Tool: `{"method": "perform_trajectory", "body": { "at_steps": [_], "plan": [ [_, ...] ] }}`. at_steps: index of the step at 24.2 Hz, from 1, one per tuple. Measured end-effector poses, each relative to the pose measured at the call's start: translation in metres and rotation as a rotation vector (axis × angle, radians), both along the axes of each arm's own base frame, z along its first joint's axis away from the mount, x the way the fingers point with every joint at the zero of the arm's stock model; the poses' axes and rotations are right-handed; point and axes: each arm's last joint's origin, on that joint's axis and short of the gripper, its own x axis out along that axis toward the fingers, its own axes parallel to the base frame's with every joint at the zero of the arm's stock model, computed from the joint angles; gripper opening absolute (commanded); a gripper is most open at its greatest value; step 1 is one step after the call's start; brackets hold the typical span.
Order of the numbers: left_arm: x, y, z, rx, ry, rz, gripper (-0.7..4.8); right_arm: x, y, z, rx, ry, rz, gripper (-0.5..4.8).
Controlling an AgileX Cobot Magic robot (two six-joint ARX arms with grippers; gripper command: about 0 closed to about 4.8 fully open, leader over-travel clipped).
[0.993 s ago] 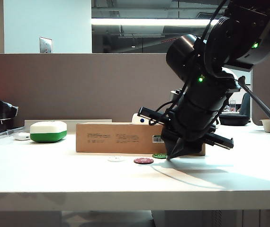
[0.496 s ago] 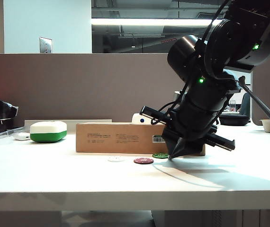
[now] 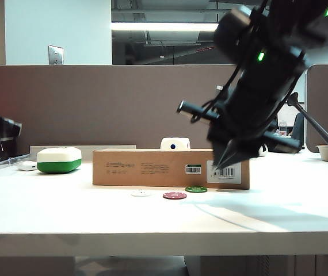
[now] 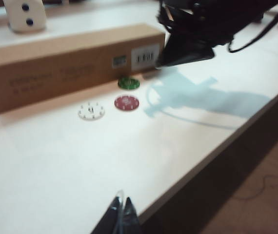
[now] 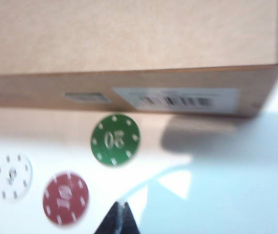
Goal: Push the chip with the highest value in the row forward next to the rectangular box.
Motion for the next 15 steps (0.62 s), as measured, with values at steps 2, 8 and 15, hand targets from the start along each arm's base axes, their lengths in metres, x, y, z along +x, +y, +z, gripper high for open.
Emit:
{"method": "perform_trajectory", "body": {
  "at_steps": [2, 8, 15],
  "plan": [
    [0.000, 0.000, 0.001, -0.009, -0.011, 0.000, -0.05, -0.008, -0.007, 0.011, -0.066, 0.001, 0.012, -0.09],
    [-0.002, 0.002, 0.006, -0.046, -0.055, 0.003, -0.05, -0.047, -0.034, 0.050, -0.244, -0.032, 0.090, -0.09],
    [0.002, 0.008, 0.006, -0.047, -0.059, 0.068, -0.05, -0.110, -0.060, 0.080, -0.138, -0.184, 0.163, -0.09]
  ]
}}
